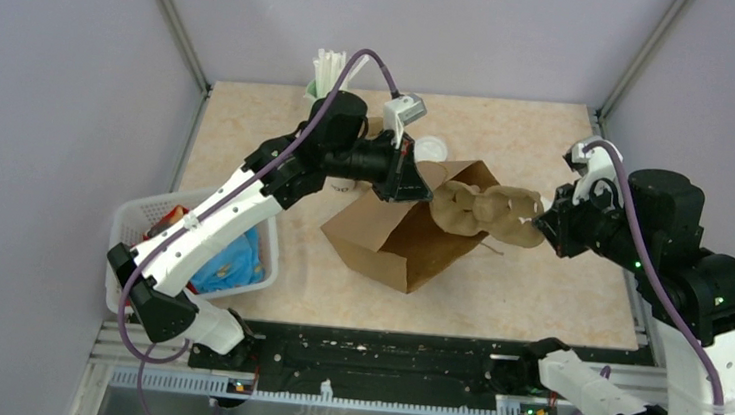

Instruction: Pack the takeout coffee

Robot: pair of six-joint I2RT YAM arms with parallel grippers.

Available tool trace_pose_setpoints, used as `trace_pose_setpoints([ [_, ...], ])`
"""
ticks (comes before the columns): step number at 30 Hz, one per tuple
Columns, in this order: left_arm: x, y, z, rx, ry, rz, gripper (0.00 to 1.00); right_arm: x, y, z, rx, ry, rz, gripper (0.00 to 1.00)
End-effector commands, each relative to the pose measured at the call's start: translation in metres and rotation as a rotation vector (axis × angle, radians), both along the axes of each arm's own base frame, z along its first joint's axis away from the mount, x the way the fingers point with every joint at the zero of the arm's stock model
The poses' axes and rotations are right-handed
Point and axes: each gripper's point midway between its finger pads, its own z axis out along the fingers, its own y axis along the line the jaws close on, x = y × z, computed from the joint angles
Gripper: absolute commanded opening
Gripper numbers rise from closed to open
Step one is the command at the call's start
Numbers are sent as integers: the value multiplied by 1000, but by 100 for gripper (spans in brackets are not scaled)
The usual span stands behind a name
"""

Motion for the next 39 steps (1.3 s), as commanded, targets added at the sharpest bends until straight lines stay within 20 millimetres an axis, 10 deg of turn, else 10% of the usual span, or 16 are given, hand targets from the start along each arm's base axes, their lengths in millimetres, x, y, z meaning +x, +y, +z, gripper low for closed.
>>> trace_pose_setpoints([
  [1,4,-8,18,-68,-32,-5,0,-2,9,2,23,-17,45,0],
  [39,-29,-14,50,-279,-35,-94,0,21,120,-59,-34,115,545,0],
])
